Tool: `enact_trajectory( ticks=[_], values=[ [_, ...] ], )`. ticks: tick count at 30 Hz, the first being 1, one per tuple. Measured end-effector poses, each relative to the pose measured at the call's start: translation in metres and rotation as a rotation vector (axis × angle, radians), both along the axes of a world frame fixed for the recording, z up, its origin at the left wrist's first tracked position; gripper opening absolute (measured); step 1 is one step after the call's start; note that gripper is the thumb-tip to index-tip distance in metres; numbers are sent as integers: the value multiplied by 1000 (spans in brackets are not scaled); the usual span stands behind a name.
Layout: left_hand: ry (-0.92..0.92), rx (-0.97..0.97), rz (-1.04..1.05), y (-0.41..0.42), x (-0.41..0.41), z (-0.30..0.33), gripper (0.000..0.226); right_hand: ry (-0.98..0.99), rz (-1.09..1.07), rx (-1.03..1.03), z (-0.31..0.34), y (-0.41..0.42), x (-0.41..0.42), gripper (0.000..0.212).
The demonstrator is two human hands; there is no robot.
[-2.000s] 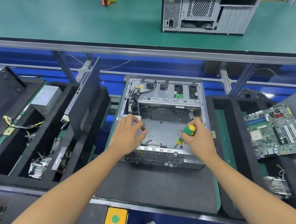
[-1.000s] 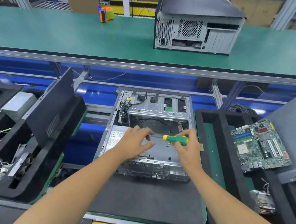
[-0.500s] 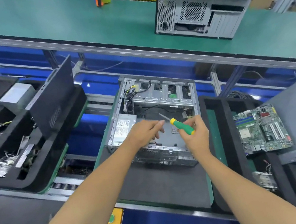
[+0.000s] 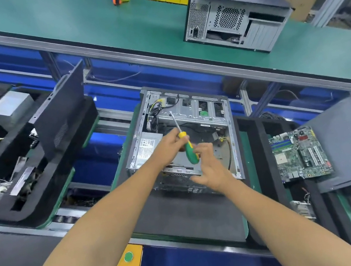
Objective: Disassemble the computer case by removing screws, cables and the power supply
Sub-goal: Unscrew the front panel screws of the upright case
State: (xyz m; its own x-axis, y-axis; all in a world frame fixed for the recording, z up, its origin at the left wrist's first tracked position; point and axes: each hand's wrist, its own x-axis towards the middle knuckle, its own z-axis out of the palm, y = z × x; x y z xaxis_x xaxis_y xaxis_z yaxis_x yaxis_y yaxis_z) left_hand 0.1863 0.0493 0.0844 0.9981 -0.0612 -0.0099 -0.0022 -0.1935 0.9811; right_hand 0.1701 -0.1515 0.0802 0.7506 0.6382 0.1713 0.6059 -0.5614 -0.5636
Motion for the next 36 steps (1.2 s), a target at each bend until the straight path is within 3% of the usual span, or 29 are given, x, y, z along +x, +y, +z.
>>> enact_trajectory(
  ticks=[4, 8, 11, 16, 25, 36],
  values=[
    [-3, -191, 230, 6, -1, 4, 18, -133, 89, -353, -2, 2, 1, 75],
    [14, -283, 344, 20, -10, 9, 3, -32, 199, -564, 3, 11, 7, 32],
    [-73, -146, 299, 25, -29, 4, 8, 5, 200, -583, 5, 13, 8, 19],
    [-151, 185, 237, 26, -45, -4, 8, 49, 159, -615, 9, 15, 3, 16],
    [-134, 182, 242, 24, -40, -7, 12, 24, 30, -584, 8, 18, -10, 34],
    [-111, 151, 242, 17, -39, -2, 9, 93, 57, -590, 20, 14, -7, 34]
  ],
)
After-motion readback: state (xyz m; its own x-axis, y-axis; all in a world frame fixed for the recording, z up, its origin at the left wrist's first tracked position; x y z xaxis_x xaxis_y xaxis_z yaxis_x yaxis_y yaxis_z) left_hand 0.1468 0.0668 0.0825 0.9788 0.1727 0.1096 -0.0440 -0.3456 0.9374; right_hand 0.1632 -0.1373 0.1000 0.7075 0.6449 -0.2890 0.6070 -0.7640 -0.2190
